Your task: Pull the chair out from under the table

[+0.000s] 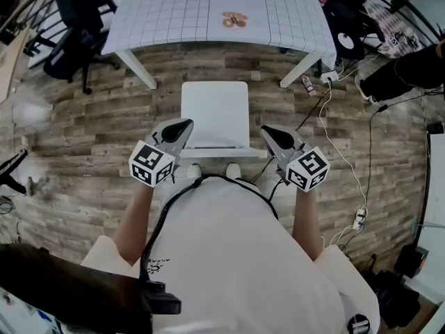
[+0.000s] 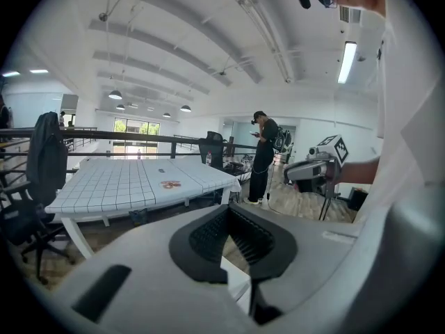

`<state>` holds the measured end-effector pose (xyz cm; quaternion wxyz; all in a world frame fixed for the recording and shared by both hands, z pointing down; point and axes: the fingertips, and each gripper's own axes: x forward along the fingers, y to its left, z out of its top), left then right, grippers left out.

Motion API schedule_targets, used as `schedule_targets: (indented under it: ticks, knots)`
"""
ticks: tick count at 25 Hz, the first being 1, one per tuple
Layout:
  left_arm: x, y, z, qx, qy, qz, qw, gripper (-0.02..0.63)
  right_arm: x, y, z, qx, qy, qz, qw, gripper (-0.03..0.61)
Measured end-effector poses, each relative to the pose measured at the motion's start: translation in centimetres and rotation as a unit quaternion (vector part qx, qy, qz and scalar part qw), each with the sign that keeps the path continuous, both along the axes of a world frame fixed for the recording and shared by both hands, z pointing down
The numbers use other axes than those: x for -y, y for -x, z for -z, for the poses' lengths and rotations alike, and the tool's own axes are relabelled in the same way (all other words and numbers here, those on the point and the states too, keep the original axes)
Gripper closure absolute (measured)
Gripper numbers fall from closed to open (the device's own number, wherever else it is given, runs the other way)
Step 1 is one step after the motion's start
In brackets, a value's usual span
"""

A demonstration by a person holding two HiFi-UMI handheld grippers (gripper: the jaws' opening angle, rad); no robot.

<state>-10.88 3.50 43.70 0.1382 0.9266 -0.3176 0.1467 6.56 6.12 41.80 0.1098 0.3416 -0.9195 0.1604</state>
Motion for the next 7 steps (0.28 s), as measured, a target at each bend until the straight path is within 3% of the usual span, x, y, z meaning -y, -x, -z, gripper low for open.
schedule_targets:
  ticks: [7]
  knots:
    - [-2.6, 1.5, 2.1, 0.011, -0.002, -0.002, 0.9999, 0.609, -2.6, 1.5, 2.1, -0.012, -0.003, 0.008, 1.000, 0.574]
